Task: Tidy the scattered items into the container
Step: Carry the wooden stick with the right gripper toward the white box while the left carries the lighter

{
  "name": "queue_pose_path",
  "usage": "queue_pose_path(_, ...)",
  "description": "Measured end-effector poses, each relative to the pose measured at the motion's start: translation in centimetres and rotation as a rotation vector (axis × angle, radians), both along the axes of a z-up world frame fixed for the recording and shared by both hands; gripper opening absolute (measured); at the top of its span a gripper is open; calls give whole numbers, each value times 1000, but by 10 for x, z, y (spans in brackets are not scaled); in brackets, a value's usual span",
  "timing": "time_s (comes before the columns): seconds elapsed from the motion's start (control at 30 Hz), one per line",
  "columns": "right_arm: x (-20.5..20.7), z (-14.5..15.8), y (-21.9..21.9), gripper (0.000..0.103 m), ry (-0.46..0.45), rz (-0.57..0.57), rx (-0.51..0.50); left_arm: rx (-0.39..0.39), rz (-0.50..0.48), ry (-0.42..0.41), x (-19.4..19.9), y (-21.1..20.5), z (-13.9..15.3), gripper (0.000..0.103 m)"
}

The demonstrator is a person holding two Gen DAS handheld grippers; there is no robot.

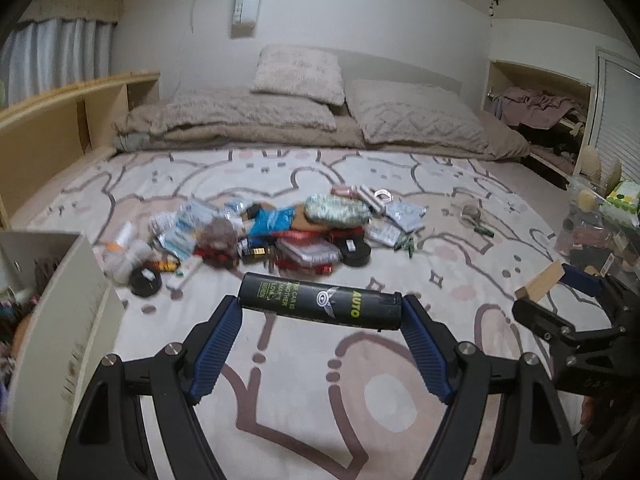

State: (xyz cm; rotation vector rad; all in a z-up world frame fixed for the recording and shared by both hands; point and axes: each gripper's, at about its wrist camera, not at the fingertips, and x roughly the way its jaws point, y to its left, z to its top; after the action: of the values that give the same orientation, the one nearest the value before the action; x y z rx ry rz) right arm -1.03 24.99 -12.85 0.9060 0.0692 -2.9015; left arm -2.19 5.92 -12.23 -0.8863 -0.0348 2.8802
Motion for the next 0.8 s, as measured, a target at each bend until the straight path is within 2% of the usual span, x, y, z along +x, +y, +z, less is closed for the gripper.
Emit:
queue_pose_path(0.37, 0, 26, -18, 99, 53, 29, 1, -16, 40, 90, 15, -20, 45, 80)
queue_pose_path(0.8, 15, 81, -46, 99, 146, 91, -63, -8, 74, 177, 57, -60, 90, 80)
